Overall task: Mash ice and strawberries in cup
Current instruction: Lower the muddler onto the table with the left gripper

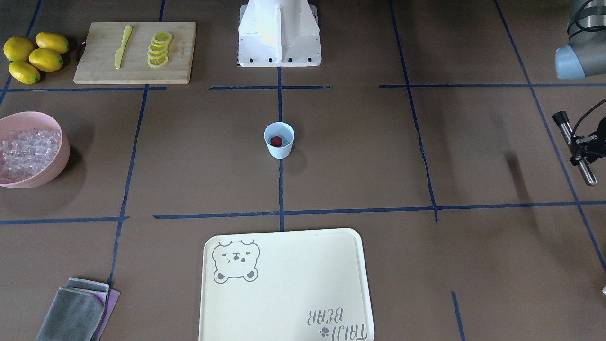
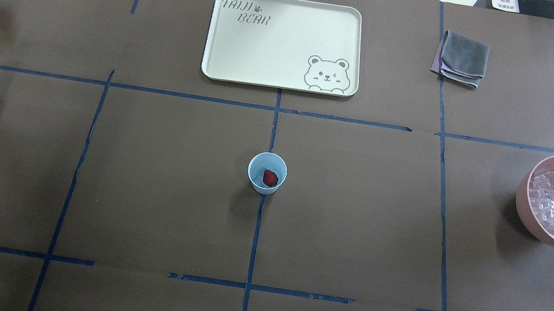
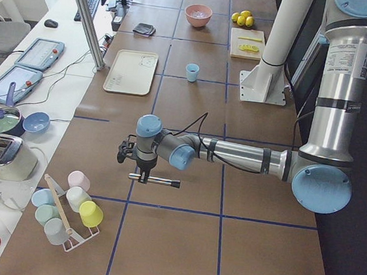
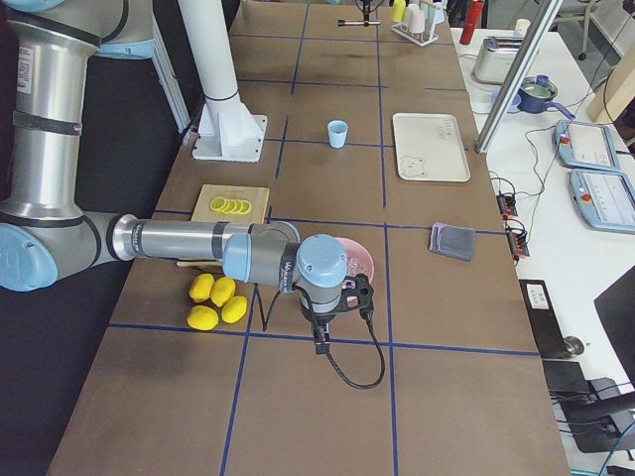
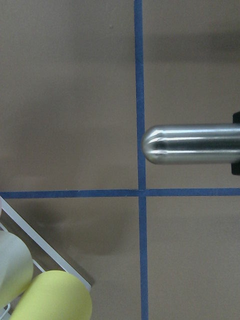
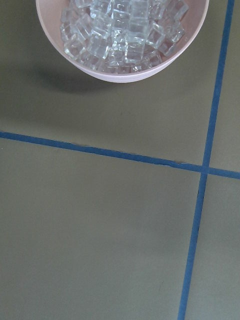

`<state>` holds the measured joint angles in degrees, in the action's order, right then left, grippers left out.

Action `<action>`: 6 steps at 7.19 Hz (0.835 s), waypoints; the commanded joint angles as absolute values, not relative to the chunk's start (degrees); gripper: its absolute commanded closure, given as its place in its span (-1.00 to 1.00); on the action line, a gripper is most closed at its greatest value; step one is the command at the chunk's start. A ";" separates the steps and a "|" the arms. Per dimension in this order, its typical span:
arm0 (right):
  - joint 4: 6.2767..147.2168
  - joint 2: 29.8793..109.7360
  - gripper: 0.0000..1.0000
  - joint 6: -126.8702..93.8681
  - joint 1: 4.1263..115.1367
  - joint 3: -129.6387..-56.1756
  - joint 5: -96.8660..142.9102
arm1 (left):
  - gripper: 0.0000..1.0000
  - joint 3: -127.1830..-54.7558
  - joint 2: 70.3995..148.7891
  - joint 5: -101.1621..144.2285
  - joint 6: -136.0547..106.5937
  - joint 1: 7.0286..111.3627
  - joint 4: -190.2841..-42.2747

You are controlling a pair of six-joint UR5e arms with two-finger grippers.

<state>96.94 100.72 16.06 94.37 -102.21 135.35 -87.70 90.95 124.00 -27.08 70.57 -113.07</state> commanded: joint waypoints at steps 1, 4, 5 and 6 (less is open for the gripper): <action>96.94 100.98 -0.98 16.26 94.39 -102.48 135.26 | 0.85 -85.17 90.44 124.01 -29.18 65.76 -117.23; 96.94 101.34 -0.98 16.26 94.39 -102.66 135.26 | 0.84 -83.07 89.39 123.84 -29.09 63.46 -119.86; 96.94 101.34 -0.98 16.35 94.39 -102.66 135.26 | 0.84 -80.62 89.38 123.75 -29.09 63.37 -122.75; 96.94 101.34 -0.98 16.35 94.39 -102.66 135.26 | 0.66 -79.90 89.47 123.75 -29.27 63.20 -123.83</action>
